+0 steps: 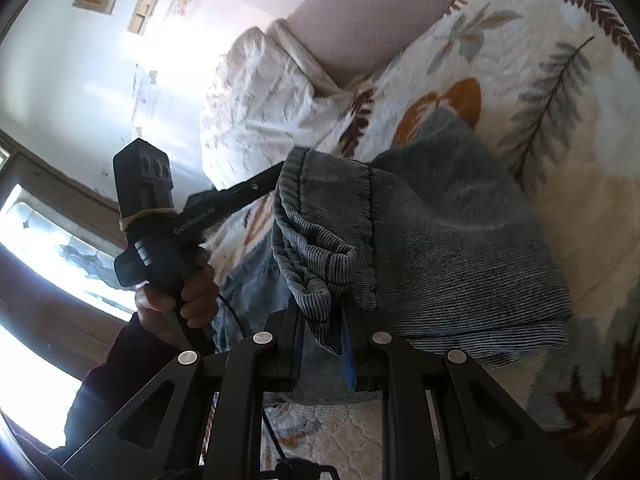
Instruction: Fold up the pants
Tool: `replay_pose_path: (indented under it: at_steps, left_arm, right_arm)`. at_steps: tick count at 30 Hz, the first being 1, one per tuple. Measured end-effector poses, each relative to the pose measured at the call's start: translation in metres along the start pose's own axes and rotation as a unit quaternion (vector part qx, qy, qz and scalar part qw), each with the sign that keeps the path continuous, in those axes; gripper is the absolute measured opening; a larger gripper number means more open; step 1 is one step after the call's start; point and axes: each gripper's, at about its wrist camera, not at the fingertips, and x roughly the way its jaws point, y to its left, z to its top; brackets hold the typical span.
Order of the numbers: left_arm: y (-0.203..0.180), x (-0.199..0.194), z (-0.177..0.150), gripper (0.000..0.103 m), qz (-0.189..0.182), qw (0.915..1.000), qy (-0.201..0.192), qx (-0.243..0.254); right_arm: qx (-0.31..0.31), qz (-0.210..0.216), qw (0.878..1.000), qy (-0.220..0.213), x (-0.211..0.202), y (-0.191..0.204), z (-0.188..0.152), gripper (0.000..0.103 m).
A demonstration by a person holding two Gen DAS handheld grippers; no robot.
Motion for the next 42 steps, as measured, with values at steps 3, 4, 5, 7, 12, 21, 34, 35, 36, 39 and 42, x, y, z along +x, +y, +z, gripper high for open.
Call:
replay_pose_path:
  at_steps: [3,4,5,7,12,21,34,35,36,39,42]
  left_arm:
    - [0.005,-0.004,-0.007,0.020,0.004,1.0000,0.001,-0.004]
    - [0.006,-0.005,-0.009,0.020,0.004,1.0000,0.002,-0.006]
    - [0.006,-0.006,-0.011,0.020,0.004,1.0000,0.001,-0.008]
    - [0.008,-0.009,-0.015,0.020,0.003,0.9999,0.003,-0.013]
    - [0.007,-0.013,-0.026,0.020,-0.003,0.9993,0.007,-0.037]
    - [-0.013,0.000,-0.032,0.020,0.038,0.9982,0.034,-0.031]
    - [-0.018,-0.023,-0.065,0.020,0.139,0.9881,0.065,-0.016]
    - [-0.017,-0.037,-0.071,0.020,0.146,0.9875,0.056,-0.019]
    - [-0.016,-0.050,-0.077,0.020,0.152,0.9869,0.048,-0.024]
    - [-0.004,-0.090,-0.103,0.034,0.210,0.9761,0.024,-0.051]
    - [0.008,-0.127,-0.139,0.055,0.271,0.9587,-0.003,-0.086]
  right_arm:
    - [-0.006,-0.006,1.000,0.015,0.011,0.003,-0.005,0.015]
    - [-0.007,-0.007,1.000,0.018,0.015,0.002,-0.005,0.015]
    - [-0.009,-0.010,1.000,0.022,0.019,0.003,-0.006,0.015]
    - [-0.013,-0.016,0.999,0.027,0.026,0.004,-0.009,0.015]
    - [-0.018,-0.025,0.999,0.042,0.040,0.003,-0.009,0.016]
    - [-0.030,-0.038,0.996,0.077,0.053,0.006,-0.013,0.020]
    - [-0.036,0.031,0.996,0.077,0.015,0.025,0.004,0.065]
    - [-0.039,0.023,0.997,0.060,0.008,0.025,0.008,0.065]
    - [-0.042,0.016,0.998,0.050,0.004,0.025,0.011,0.065]
    - [-0.059,-0.018,0.998,0.018,-0.006,0.028,0.017,0.065]
    - [-0.082,-0.060,0.995,0.013,-0.003,0.030,0.014,0.064]
